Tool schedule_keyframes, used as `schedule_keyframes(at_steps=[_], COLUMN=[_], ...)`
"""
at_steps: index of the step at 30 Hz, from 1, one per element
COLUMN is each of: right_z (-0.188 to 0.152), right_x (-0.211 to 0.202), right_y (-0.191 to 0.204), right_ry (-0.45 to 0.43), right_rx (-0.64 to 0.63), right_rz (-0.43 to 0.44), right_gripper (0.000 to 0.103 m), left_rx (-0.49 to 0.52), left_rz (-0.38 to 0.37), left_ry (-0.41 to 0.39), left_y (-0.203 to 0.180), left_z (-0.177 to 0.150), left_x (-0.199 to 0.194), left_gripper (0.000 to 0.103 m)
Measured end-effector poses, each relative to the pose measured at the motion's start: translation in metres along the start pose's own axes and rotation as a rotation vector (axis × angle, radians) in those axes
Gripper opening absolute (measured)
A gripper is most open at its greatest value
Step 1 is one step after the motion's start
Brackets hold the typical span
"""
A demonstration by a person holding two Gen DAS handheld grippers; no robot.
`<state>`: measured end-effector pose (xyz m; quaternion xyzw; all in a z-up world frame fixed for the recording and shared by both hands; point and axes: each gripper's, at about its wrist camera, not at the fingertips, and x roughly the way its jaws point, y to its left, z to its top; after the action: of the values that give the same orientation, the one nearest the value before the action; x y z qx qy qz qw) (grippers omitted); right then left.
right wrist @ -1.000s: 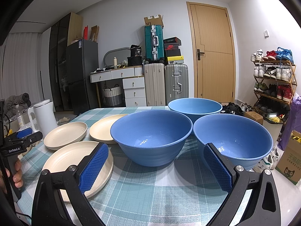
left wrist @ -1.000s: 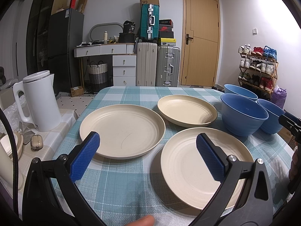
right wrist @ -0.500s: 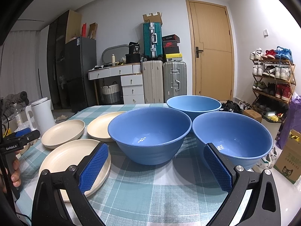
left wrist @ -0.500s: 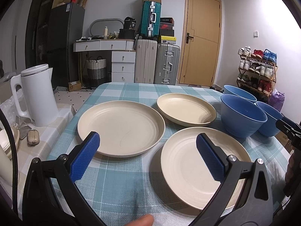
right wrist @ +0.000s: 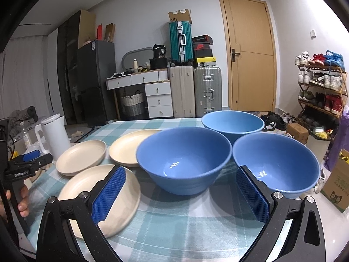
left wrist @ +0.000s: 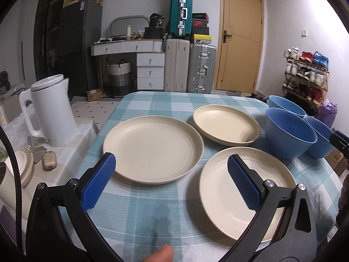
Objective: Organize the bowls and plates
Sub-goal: 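Move both tools forward to the rim of the large cream plate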
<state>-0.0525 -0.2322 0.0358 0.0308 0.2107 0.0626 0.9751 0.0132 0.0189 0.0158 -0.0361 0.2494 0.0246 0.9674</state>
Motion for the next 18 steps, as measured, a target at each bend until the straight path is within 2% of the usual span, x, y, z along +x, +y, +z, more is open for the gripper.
schedule_keyframes(at_steps=[9, 18], right_z=[0.024, 0.042], right_x=[0.001, 0.018], right_y=[0.039, 0.072], right_ry=[0.053, 0.103], right_rx=[-0.039, -0.037], right_rz=[0.068, 0.123], right_gripper=[0.103, 0.103], left_rx=[-0.029, -0.074], left_rz=[0.048, 0.111], left_ry=[0.029, 0.07], left_y=[0.018, 0.043], left_z=[0.022, 0.042], left_x=[-0.008, 0.006], left_gripper=[0.102, 0.102])
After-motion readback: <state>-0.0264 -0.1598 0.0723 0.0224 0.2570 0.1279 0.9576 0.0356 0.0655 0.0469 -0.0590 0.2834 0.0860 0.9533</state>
